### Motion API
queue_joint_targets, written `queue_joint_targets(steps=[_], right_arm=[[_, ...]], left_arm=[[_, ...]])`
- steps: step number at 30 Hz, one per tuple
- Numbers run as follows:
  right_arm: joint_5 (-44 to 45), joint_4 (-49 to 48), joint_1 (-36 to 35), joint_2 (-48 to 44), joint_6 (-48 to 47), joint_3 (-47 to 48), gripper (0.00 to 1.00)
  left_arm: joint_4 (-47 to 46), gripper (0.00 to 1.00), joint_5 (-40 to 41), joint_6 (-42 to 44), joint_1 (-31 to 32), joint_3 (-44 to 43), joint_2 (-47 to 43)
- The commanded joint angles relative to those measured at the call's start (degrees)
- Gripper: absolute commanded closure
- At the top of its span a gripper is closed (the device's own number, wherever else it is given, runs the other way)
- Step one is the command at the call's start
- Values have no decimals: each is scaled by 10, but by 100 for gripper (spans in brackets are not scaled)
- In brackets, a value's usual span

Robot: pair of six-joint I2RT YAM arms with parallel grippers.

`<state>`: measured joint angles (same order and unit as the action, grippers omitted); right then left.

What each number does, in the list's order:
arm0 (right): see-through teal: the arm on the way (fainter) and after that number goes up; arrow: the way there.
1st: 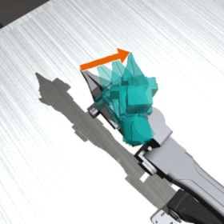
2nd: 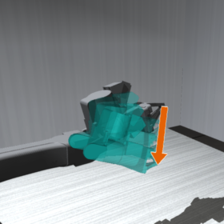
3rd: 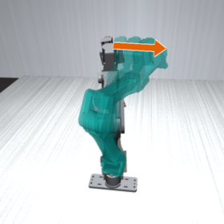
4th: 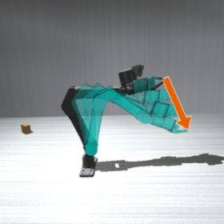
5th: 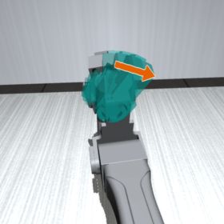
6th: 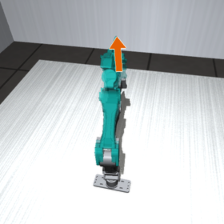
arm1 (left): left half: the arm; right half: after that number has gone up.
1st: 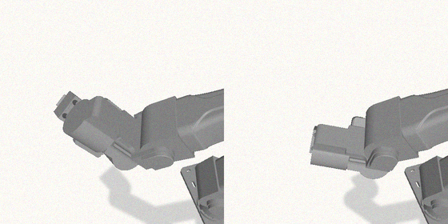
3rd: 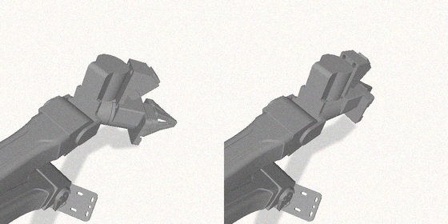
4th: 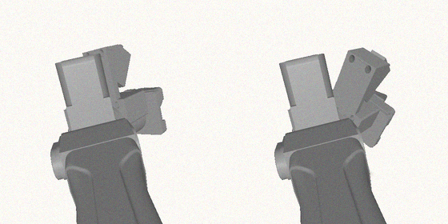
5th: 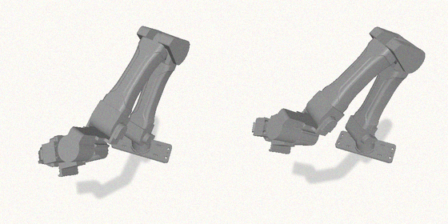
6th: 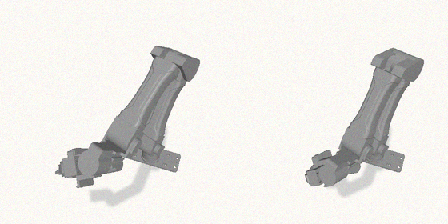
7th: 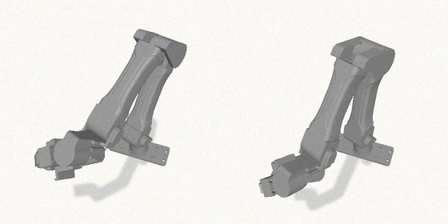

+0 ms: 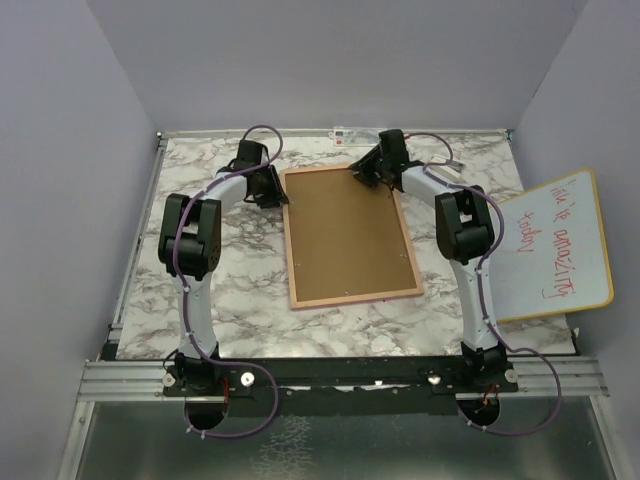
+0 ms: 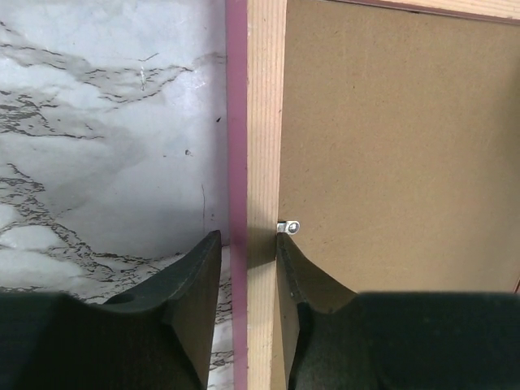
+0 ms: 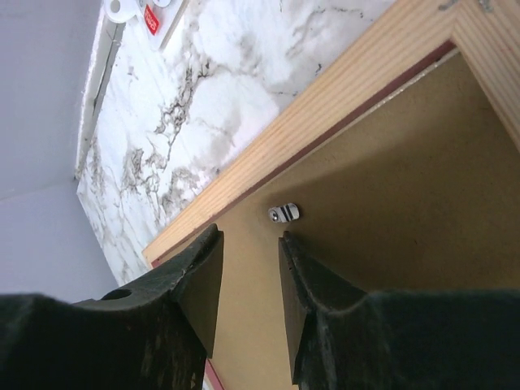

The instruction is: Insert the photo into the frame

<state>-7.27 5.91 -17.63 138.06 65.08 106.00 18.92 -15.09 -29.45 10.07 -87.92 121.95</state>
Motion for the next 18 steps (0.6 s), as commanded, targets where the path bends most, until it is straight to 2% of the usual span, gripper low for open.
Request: queue_joint_targets(steps=[1, 12, 18], right_arm=[[44, 33, 3, 33, -23, 14, 61], [67, 30, 7, -16, -38, -34, 62], [67, 27, 8, -1, -44, -22, 62]], left_arm=[[9, 68, 2, 13, -1, -7, 16], [16, 70, 7, 19, -1, -9, 20], [17, 70, 6, 20, -1, -9, 21]])
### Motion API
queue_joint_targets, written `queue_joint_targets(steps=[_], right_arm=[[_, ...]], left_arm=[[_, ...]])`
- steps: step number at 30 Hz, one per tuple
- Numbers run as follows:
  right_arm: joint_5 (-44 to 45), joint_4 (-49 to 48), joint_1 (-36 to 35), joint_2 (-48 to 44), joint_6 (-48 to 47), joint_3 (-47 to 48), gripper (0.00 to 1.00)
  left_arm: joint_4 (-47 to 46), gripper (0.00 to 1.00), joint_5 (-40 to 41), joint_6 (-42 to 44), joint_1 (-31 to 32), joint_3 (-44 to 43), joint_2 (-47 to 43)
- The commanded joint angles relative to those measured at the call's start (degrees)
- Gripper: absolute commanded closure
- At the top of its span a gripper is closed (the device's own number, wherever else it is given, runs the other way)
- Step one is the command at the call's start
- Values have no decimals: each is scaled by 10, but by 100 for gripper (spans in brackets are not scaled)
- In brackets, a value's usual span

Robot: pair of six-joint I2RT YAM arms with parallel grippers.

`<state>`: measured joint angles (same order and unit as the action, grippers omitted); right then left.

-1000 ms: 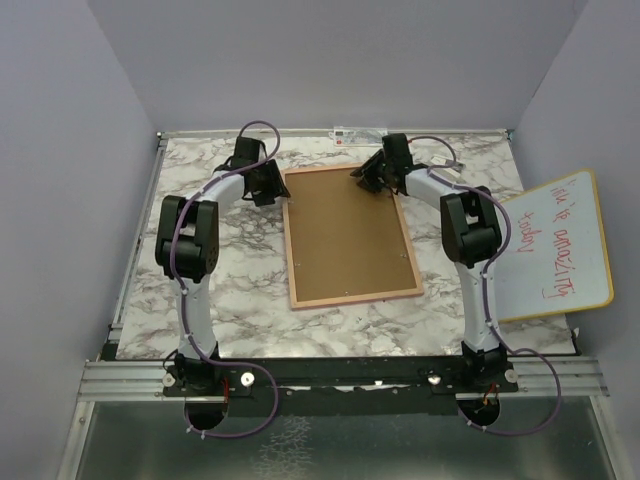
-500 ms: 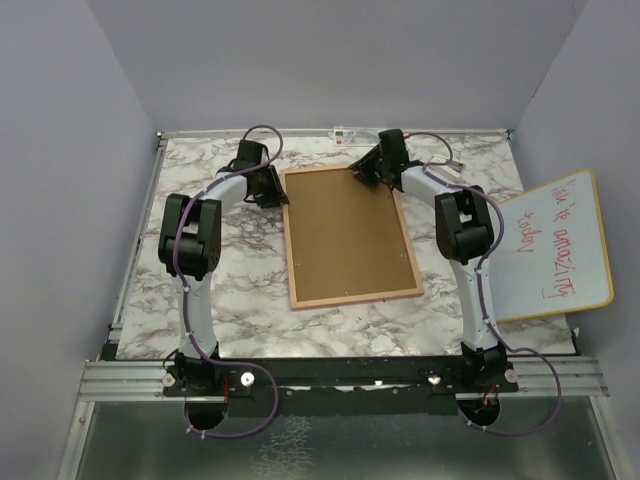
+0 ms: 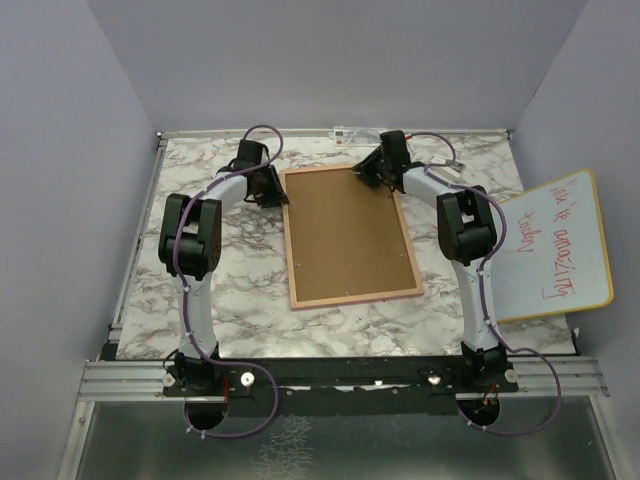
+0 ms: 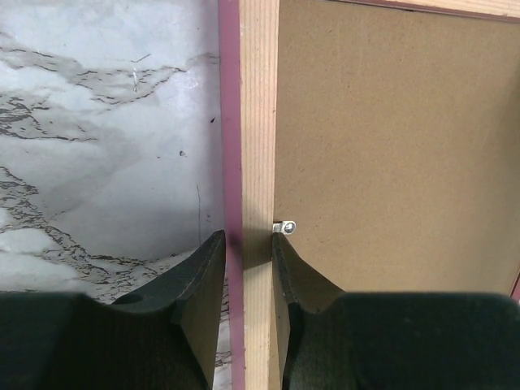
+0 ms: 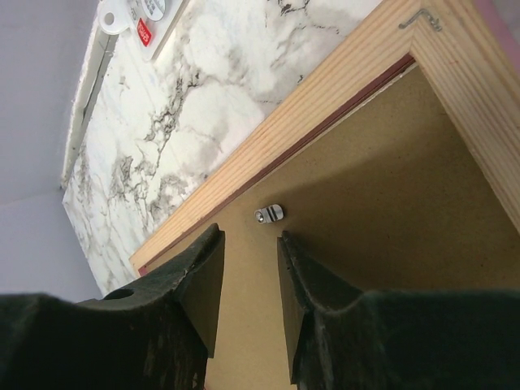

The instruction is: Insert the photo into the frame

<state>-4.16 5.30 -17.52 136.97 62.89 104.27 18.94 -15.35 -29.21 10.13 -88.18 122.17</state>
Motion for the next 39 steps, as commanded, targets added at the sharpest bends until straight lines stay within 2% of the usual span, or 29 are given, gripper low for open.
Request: queue_joint_targets(steps=[1, 14, 21, 31, 39], right_arm=[[33, 33, 7, 15, -22, 1, 62], [32, 40, 11, 46, -45, 40, 66], [-48, -5, 15, 74, -52, 63, 66], [-94, -33, 18, 92, -54, 71, 66], [-197, -106, 29, 112, -3, 60, 66]], left_arm=[[17, 70, 9, 18, -2, -7, 19], [23, 72, 2, 22, -2, -8, 24], [24, 73, -20, 26, -2, -6, 28], [26, 73, -27, 28, -2, -5, 28], [27, 73, -39, 21, -2, -10, 31]])
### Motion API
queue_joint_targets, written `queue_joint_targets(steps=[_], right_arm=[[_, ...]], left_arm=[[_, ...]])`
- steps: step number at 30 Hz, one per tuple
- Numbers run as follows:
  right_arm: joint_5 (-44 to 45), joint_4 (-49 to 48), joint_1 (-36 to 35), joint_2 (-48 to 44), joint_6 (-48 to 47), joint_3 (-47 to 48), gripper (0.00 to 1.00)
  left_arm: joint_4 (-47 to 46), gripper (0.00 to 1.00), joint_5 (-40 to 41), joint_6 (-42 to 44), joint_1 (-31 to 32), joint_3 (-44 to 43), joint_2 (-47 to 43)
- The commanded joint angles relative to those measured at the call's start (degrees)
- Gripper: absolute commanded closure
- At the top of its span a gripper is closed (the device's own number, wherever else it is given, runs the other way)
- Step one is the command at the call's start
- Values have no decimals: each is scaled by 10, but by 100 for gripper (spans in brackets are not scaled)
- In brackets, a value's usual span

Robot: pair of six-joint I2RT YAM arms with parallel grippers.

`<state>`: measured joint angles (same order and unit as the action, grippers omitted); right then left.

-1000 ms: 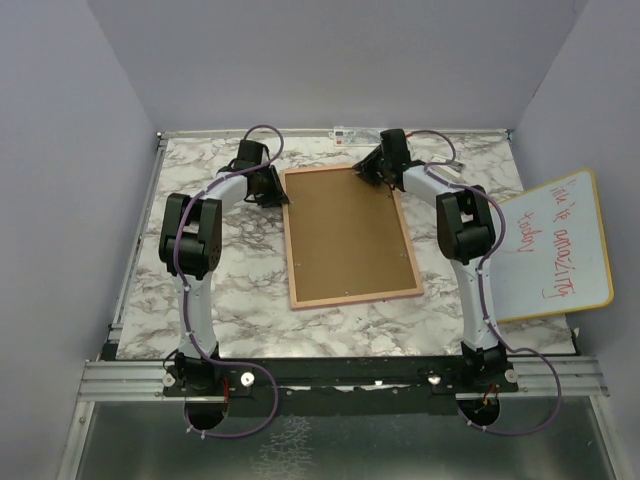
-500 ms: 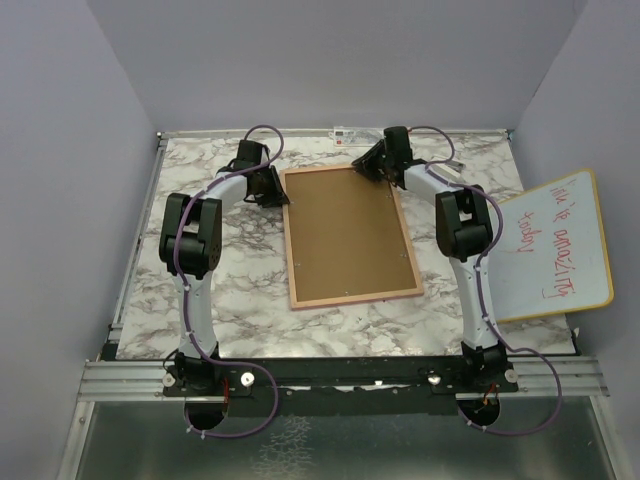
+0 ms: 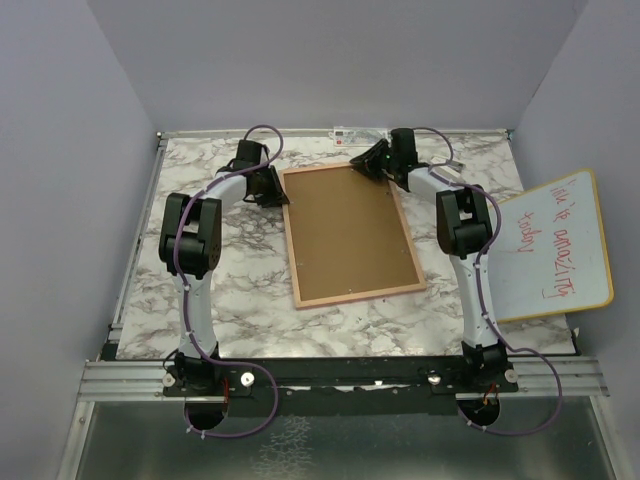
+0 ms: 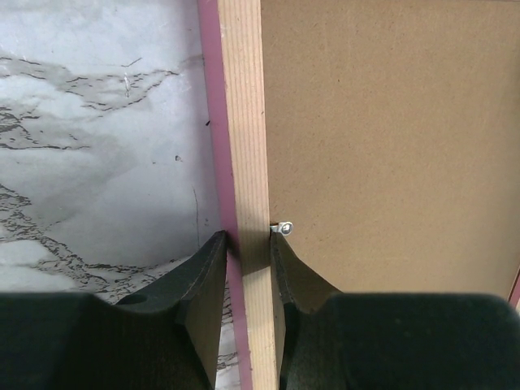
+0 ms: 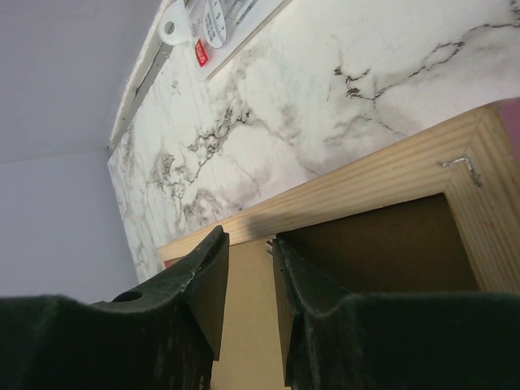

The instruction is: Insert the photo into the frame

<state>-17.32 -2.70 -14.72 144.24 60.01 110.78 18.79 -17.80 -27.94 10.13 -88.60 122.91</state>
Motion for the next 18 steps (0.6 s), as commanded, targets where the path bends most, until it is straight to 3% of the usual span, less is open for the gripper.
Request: queue_joint_targets(steps=[1, 10, 18], right_arm=[[-71, -27, 1, 41, 33, -5, 67], [-94, -26, 2, 52, 79, -4, 71], [-63, -8, 11, 19, 60, -21, 69]], left_arm=[[28, 73, -19, 6, -2, -8, 26], [28, 73, -45, 2, -1, -21, 39], [33, 73, -11, 3, -2, -19, 27]])
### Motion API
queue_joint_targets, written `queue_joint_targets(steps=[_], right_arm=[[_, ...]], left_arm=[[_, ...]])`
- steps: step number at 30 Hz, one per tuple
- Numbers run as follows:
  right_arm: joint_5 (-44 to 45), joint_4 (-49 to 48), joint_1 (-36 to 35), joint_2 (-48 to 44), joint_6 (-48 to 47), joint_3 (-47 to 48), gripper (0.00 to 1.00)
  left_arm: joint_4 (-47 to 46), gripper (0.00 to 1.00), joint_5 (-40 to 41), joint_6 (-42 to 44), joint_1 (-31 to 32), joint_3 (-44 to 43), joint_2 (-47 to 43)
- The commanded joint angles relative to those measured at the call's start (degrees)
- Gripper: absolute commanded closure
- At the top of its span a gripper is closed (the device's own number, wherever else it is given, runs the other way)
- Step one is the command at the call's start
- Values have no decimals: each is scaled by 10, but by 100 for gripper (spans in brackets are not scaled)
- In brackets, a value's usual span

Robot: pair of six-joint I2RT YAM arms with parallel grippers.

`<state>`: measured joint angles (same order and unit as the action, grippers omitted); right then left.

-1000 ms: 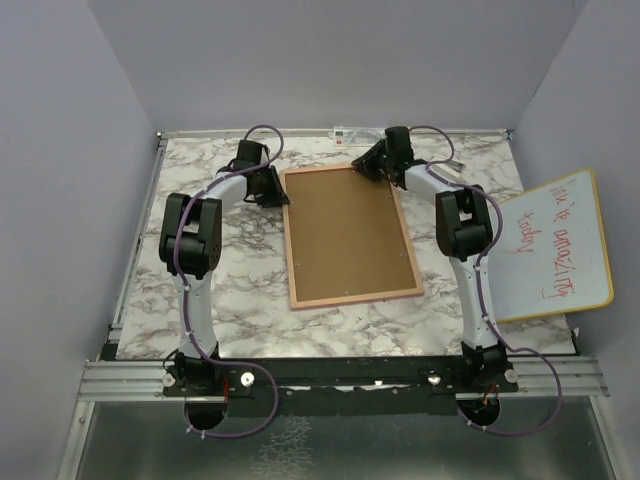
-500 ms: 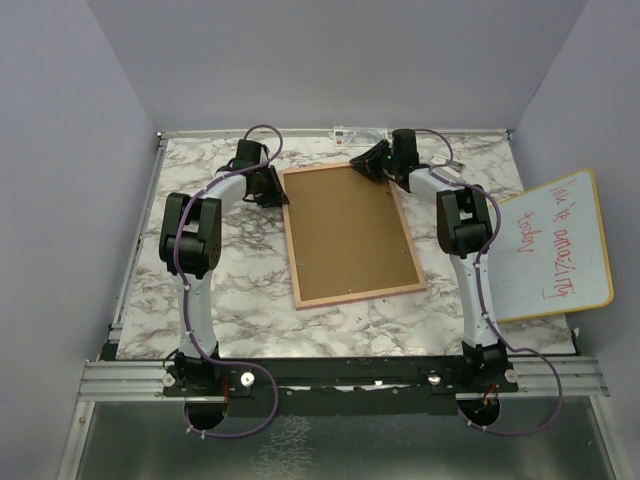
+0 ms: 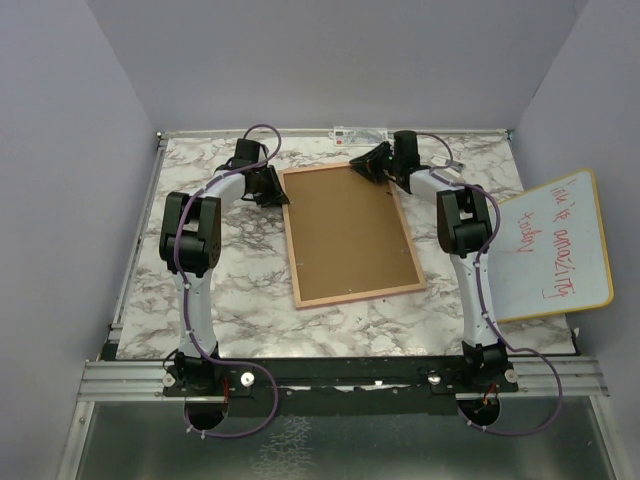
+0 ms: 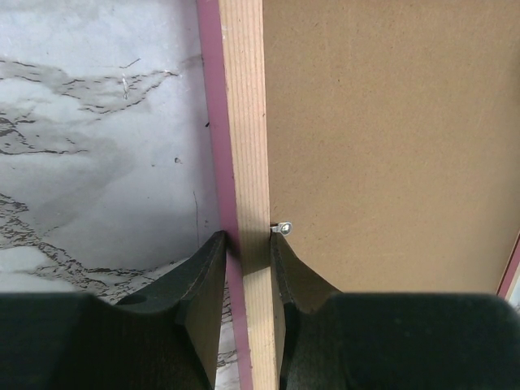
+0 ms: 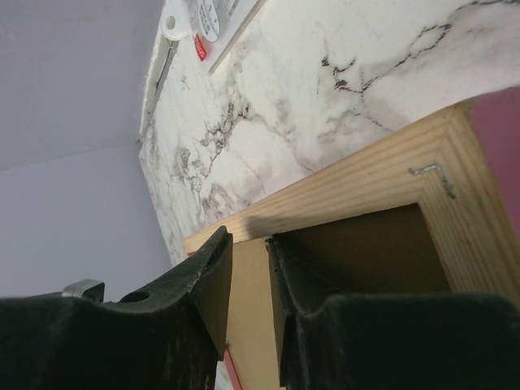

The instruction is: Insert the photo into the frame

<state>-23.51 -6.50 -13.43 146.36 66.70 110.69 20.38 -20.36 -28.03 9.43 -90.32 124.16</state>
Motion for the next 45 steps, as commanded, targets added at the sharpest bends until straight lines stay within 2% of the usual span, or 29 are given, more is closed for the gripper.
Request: queue_joint_targets(steps=[1, 4, 7, 11, 18, 21, 23, 25, 29, 39, 45], right_arm=[[6, 34, 1, -14, -11, -24, 69], [25, 39, 12, -61, -38, -44, 64], [39, 31, 23, -120, -79, -77, 63], [65, -1, 51, -225, -117, -187, 60], [81, 93, 86, -325, -233, -295, 52], [97, 139, 86, -336, -288, -314, 48], [101, 154, 86, -339, -316, -324, 43], [94, 169, 86, -334, -340, -324, 43], [74, 218, 86, -308, -382, -294, 44], [87, 266, 78, -260, -416, -238, 47], [107, 229, 57, -286, -398, -246, 52]], left_arm=[[21, 73, 19, 4, 4, -4, 12], [31, 72, 30, 6, 3, -19, 3], [45, 70, 32, 11, 0, -46, -3], [68, 65, 31, 16, -3, -74, -9], [71, 50, 33, 22, -9, -66, -42], [71, 45, 36, 31, -10, -54, -56], [72, 43, 39, 35, -10, -42, -65], [71, 43, 41, 37, -10, -32, -70], [71, 43, 32, 31, -10, -15, -73], [66, 48, 11, 23, -10, 22, -73], [55, 52, -11, 17, -10, 52, -72]])
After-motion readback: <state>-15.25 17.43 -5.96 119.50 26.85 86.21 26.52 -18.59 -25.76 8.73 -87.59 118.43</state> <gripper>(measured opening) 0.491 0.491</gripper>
